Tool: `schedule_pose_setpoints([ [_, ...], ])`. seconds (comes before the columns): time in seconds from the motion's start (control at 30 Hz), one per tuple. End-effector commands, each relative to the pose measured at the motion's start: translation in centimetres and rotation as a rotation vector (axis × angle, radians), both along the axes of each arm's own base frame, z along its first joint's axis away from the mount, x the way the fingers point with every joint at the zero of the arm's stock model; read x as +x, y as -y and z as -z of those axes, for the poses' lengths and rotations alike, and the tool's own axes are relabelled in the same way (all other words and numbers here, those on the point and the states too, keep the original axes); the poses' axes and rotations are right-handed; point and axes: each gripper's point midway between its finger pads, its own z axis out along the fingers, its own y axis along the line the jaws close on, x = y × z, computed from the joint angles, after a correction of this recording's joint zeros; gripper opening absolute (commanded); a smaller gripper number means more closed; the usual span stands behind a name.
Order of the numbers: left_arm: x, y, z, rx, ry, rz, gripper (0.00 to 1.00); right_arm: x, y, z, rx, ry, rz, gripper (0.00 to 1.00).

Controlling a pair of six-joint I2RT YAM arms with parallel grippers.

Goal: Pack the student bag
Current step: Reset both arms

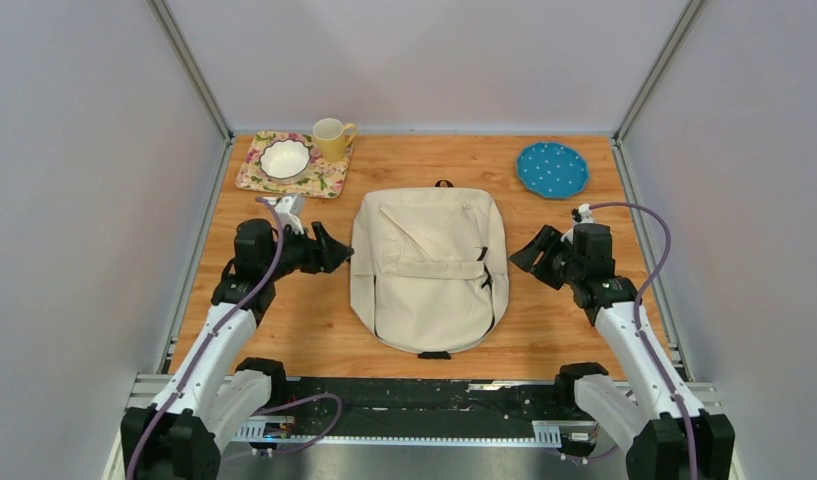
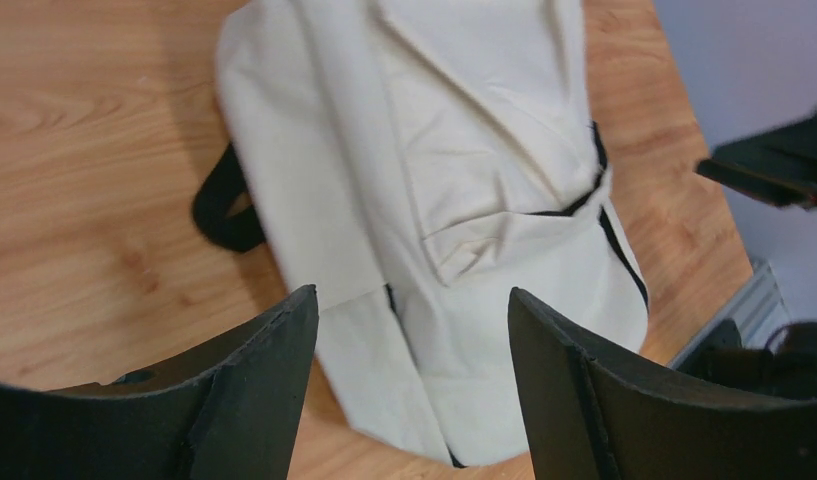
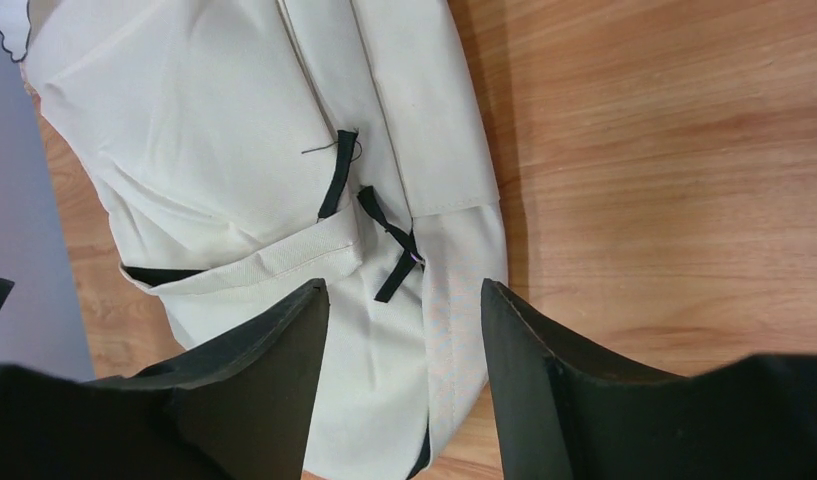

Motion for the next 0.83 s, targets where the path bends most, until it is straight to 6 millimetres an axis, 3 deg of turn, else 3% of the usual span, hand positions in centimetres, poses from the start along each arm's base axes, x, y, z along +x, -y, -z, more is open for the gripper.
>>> schedule_pose_setpoints([
  [0.0, 0.5, -3.6, 2.9, -0.050, -0.209, -0.214, 0.77, 0.5, 2.4, -3.3, -0.100, 0.131, 0.086, 0.62],
  [0.07, -0.2, -4.1, 3.8, 0.017, -0.226, -0.199, 0.78, 0.3, 3.8, -4.8, -0.157, 0.200, 0.133, 0.63],
  [0.17, -0.1, -5.6, 3.2, 0.087, -0.184, -0.262, 0.78, -0.1, 5.5, -6.6, -0.219, 0.282, 0.203, 0.66],
  [0.23, 0.2, -6.9, 2.2, 0.123, -0.125, -0.328, 0.78, -0.6, 6.8, -7.8, -0.237, 0.316, 0.278, 0.74],
  [0.3, 0.2, -8.1, 1.3, 0.159, -0.068, -0.381, 0.78, -0.8, 7.2, -9.3, -0.242, 0.348, 0.300, 0.81],
  [0.4, 0.4, -9.4, 0.4, 0.188, -0.008, -0.442, 0.78, -1.0, 7.6, -11.3, -0.254, 0.373, 0.316, 0.82],
  [0.53, 0.4, -9.5, 0.0, 0.194, 0.015, -0.443, 0.79, -0.8, 7.5, -13.7, -0.277, 0.441, 0.281, 0.84],
  [0.6, 0.4, -9.2, 0.2, 0.193, 0.009, -0.428, 0.79, -0.6, 7.3, -14.3, -0.290, 0.450, 0.262, 0.86],
  [0.8, 0.5, -8.8, 0.6, 0.176, 0.008, -0.412, 0.79, -0.4, 7.4, -13.2, -0.322, 0.370, 0.256, 0.88],
])
